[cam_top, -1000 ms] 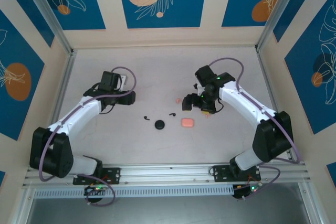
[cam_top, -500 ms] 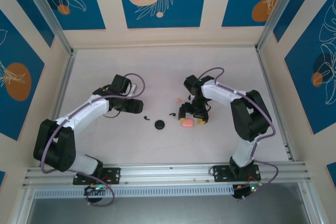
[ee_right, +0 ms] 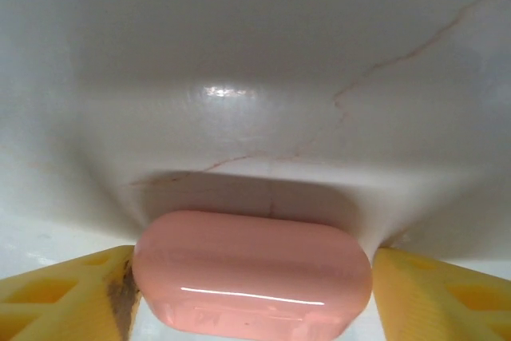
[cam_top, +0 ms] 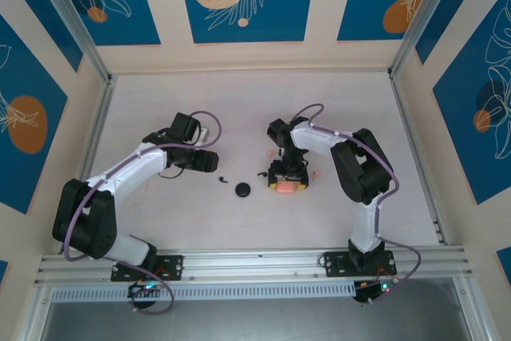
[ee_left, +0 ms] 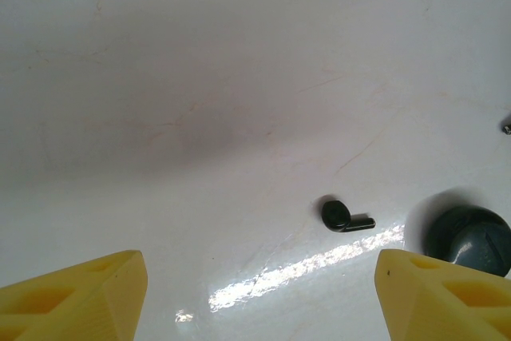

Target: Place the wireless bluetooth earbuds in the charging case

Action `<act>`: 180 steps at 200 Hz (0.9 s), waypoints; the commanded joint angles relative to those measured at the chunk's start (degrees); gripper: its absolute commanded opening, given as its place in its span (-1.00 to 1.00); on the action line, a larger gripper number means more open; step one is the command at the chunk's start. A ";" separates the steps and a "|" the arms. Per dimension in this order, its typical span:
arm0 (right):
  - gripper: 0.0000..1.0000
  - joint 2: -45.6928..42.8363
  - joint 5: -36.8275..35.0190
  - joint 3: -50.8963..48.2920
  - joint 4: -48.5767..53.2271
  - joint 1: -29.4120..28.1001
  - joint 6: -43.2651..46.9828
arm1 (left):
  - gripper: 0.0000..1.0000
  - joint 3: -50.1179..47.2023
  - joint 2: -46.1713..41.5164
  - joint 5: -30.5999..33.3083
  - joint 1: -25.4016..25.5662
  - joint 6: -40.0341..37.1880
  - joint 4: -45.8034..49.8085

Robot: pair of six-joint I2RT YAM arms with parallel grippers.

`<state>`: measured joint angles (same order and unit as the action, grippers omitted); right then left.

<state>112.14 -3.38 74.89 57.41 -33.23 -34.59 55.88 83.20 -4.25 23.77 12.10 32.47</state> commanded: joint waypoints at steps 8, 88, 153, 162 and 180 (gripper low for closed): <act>0.30 0.94 -1.63 0.82 1.13 -1.02 -0.88 | 0.50 1.34 0.80 0.38 0.49 -0.07 1.72; 0.16 -13.97 0.86 -4.65 -9.62 0.89 -3.76 | 0.31 -1.64 -2.90 -10.02 2.34 -2.87 -11.27; 0.11 -32.75 16.94 -16.18 -35.86 6.53 -8.26 | 0.17 -22.24 -12.90 -20.46 6.73 -4.62 -58.79; 0.11 -34.55 18.37 -17.98 -39.25 7.09 -9.37 | 0.16 -24.62 -13.22 -21.16 7.61 -5.42 -65.02; 0.11 -38.03 22.26 -21.83 -46.33 7.91 -10.98 | 0.13 -27.02 -12.71 -22.56 9.06 -6.99 -72.55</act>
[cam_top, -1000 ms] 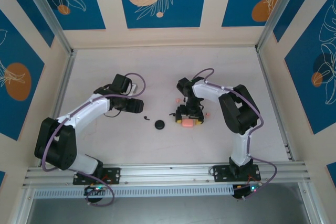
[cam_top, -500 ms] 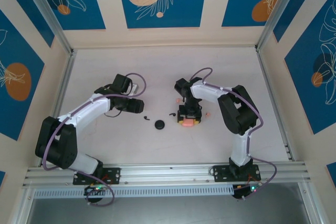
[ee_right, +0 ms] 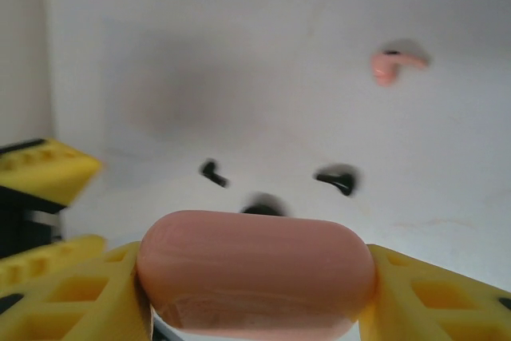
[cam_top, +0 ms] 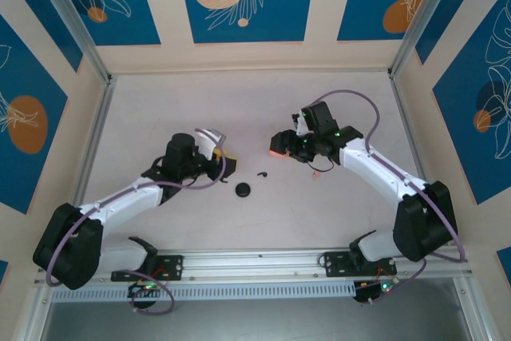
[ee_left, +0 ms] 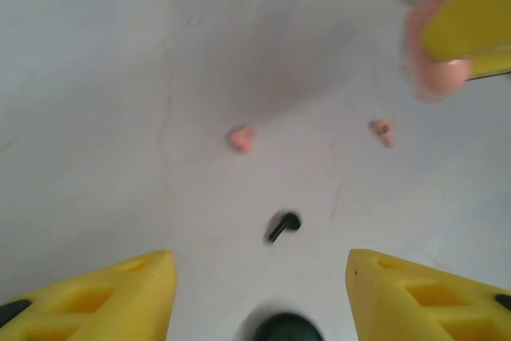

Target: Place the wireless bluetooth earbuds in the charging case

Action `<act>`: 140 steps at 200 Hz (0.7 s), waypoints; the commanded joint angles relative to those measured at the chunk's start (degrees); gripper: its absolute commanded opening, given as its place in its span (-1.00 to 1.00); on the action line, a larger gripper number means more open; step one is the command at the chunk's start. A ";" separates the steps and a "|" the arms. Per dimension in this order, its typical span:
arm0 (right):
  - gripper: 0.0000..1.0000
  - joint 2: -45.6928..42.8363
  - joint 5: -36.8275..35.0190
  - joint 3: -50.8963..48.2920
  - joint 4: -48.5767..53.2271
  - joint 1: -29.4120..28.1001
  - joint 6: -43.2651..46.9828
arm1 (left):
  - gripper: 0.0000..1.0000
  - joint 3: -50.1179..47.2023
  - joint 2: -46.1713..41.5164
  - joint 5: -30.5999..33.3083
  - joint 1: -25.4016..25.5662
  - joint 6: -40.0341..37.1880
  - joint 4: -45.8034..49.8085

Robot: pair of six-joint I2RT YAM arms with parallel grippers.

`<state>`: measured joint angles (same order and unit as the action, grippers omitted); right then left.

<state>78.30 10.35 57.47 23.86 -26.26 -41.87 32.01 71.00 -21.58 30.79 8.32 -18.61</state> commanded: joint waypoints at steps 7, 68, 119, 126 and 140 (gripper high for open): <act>0.11 -5.35 9.38 -5.73 -14.94 1.04 -4.26 | 0.12 -3.18 -0.18 -5.72 2.64 -3.91 -22.27; 0.12 -11.66 12.44 -13.18 -27.21 -0.46 -9.05 | 0.05 -3.41 3.36 -8.59 6.26 -5.85 -30.77; 0.12 -12.12 10.53 -14.31 -32.03 -3.85 -10.05 | 0.00 -2.74 6.55 -8.82 7.89 -3.50 -36.80; 0.12 -12.10 10.19 -14.53 -32.65 -4.18 -10.20 | -0.01 -2.66 6.85 -8.70 8.10 -3.03 -37.46; 0.12 -12.12 9.56 -14.63 -33.22 -4.58 -10.42 | -0.02 -2.65 7.45 -8.85 8.31 -2.04 -38.98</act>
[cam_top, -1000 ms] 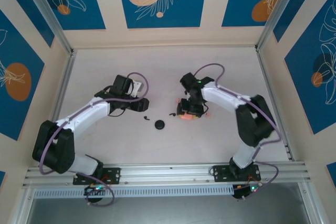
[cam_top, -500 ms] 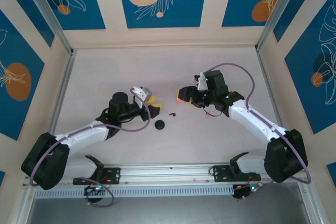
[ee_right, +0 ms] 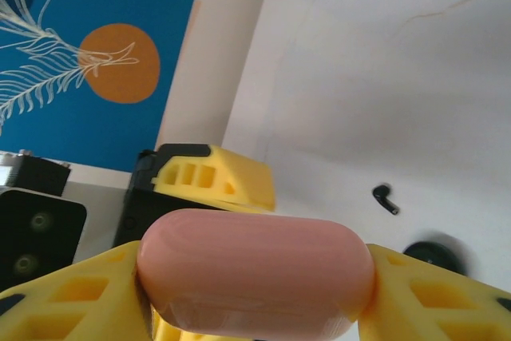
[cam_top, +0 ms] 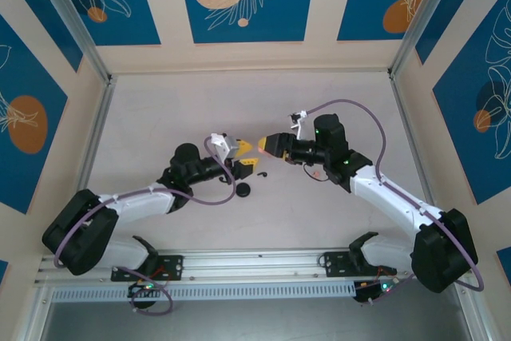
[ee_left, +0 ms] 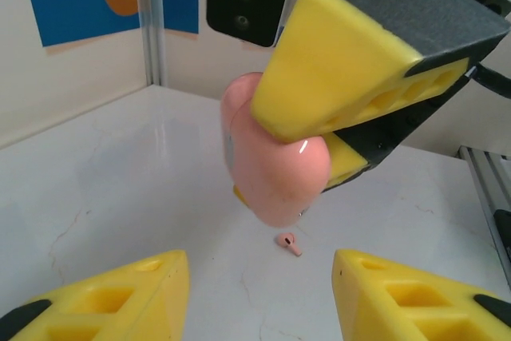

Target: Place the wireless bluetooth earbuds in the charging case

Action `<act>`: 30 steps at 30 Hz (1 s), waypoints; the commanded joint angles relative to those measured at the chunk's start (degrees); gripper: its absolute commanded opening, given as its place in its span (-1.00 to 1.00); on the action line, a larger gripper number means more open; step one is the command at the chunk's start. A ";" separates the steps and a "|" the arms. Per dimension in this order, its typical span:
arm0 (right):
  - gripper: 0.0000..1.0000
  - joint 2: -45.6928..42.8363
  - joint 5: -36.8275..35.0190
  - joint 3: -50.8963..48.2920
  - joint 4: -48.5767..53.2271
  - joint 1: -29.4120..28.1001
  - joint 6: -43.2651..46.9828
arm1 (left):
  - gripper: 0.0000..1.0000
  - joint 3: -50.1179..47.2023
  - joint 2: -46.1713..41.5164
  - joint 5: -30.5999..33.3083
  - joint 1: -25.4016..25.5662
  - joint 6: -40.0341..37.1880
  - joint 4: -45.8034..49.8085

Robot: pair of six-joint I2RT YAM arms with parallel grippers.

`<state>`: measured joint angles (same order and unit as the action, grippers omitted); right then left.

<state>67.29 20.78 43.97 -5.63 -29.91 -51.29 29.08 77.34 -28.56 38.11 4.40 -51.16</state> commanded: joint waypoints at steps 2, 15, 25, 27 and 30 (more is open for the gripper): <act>0.11 -1.06 -1.19 -1.11 -3.69 -1.15 -0.98 | -0.03 0.34 1.36 -1.86 1.02 2.37 -7.01; 0.12 -1.28 -3.46 -1.25 -3.97 -3.13 -0.81 | -0.13 0.80 4.53 -0.39 1.77 7.95 -14.12; 0.13 -1.06 -4.25 -1.45 -3.79 -4.17 -0.82 | -0.28 0.80 4.41 0.51 1.97 8.23 -14.75; 0.13 -1.01 -4.42 -1.48 -3.83 -4.36 -0.75 | -0.34 0.78 4.29 0.51 2.06 8.24 -14.76; 0.13 -0.95 -4.59 -1.48 -3.78 -4.71 -0.64 | -0.45 0.70 4.00 1.35 2.14 8.23 -14.32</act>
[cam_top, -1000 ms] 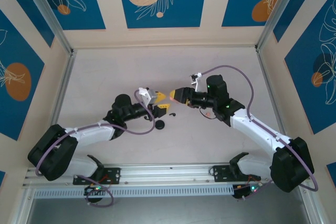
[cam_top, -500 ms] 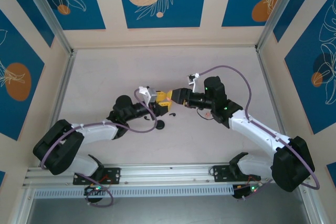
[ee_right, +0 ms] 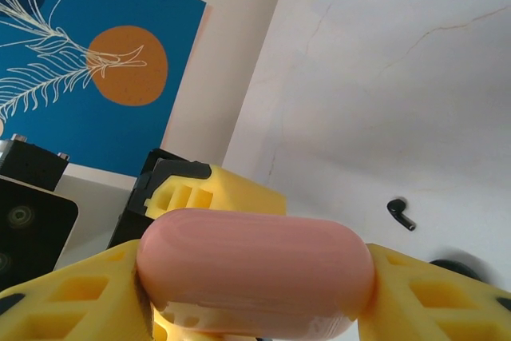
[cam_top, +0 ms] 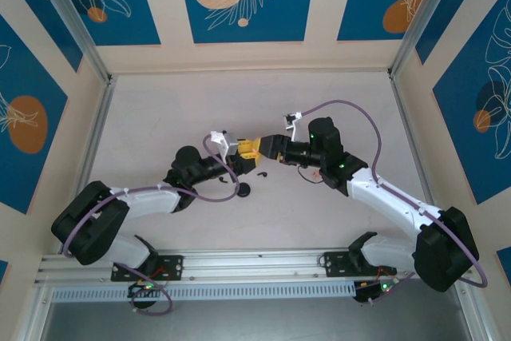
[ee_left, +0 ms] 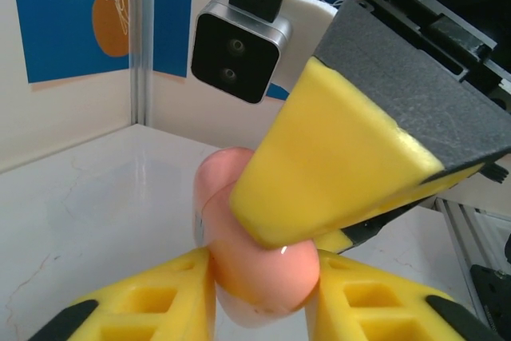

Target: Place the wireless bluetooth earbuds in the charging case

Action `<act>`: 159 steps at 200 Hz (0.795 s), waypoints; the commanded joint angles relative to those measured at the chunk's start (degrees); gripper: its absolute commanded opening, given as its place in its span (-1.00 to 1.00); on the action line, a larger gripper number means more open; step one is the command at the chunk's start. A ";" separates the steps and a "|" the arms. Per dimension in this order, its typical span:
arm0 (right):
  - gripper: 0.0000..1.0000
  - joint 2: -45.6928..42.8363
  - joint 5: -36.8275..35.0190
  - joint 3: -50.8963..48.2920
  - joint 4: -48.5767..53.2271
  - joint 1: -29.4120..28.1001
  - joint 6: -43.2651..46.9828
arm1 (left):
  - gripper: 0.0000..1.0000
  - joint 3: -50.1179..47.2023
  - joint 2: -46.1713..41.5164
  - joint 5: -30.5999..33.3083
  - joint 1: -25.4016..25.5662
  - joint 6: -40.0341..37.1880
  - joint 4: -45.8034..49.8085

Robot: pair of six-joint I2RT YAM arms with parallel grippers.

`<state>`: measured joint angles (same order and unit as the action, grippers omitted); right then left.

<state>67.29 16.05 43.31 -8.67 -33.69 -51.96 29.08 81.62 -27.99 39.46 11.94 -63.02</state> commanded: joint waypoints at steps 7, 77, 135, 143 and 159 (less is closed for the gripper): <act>0.13 -1.02 -0.13 -0.93 -0.75 -1.11 0.13 | -0.54 0.69 -0.51 1.10 0.79 0.61 -1.98; 0.55 -4.92 -2.69 -1.28 2.61 0.47 5.70 | -0.72 1.93 -0.29 -2.18 0.53 1.17 3.51; 0.61 -11.81 11.60 -1.91 8.46 12.22 25.47 | -0.73 4.01 1.43 -11.87 -0.77 2.81 3.49; 0.57 -12.08 17.00 -1.75 9.09 14.58 30.44 | -0.74 4.14 1.65 -13.19 -0.85 2.98 2.84; 0.49 -12.41 24.18 -0.80 12.43 18.20 41.05 | -0.74 4.27 2.00 -15.77 -1.10 3.72 1.46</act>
<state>55.75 25.47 42.22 -2.15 -19.73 -29.63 31.51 83.00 -36.69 39.11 13.87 -59.00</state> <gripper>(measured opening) 0.770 0.190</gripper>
